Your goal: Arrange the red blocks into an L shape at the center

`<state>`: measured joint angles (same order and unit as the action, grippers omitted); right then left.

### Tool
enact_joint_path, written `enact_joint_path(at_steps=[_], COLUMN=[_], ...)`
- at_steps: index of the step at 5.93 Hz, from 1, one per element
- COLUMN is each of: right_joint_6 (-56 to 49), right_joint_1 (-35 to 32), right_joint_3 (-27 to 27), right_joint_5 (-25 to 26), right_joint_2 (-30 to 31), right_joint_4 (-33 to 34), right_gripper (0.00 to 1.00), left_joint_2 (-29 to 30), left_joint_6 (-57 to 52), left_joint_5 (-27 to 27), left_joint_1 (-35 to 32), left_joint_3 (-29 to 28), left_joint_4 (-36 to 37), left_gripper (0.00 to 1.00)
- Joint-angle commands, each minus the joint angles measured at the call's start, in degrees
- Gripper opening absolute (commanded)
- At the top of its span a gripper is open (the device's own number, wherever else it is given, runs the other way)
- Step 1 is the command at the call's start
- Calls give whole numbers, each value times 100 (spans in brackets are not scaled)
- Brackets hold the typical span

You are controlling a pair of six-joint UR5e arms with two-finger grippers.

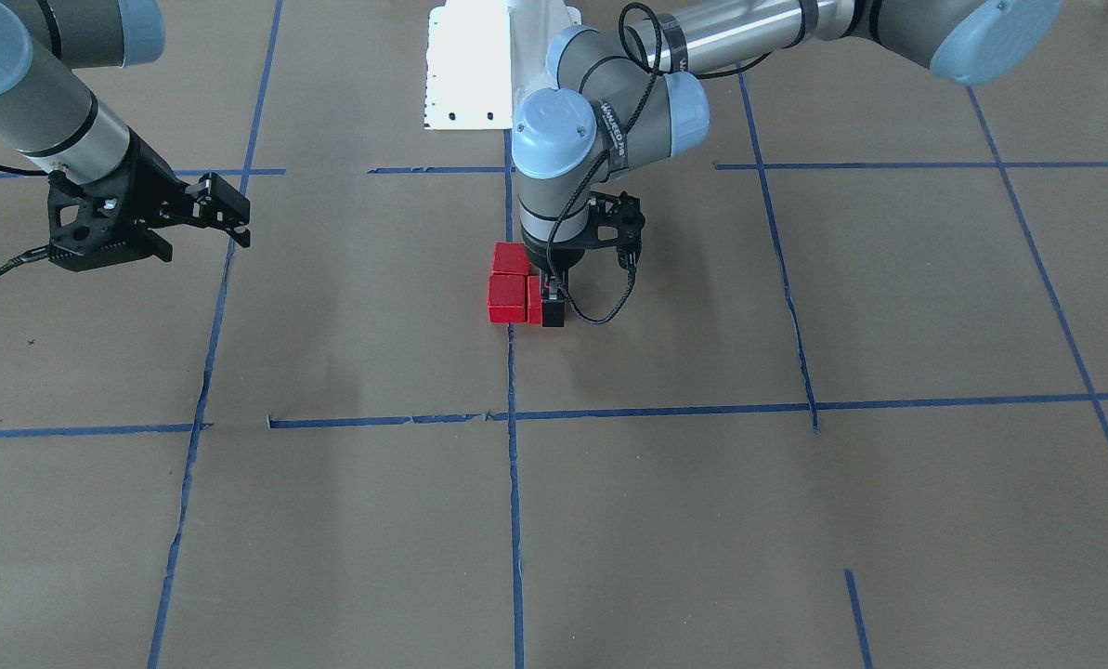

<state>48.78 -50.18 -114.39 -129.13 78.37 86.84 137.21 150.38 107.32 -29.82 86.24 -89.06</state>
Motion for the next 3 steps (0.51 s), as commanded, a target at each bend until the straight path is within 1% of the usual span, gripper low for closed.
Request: enact_joint_path(at_steps=[1,2,3], right_joint_6=[0,-17,-70], right_joint_1=[-183,-594,-1068], right_joint_3=[-14,13,91], right_joint_5=[2,-25,-242], right_joint_2=[108,326,502], right_joint_4=[17,70,79], right_gripper=[100,100,100], left_joint_2=[-525,-1016,-1308], left_joint_6=[-1032,-1890,-2847], left_joint_5=[60,148,505], left_joint_1=[-303,-523,-873], left_joint_3=[1073,1671,1981], left_joint_4=[151,187,283], left_gripper=[100,100,100])
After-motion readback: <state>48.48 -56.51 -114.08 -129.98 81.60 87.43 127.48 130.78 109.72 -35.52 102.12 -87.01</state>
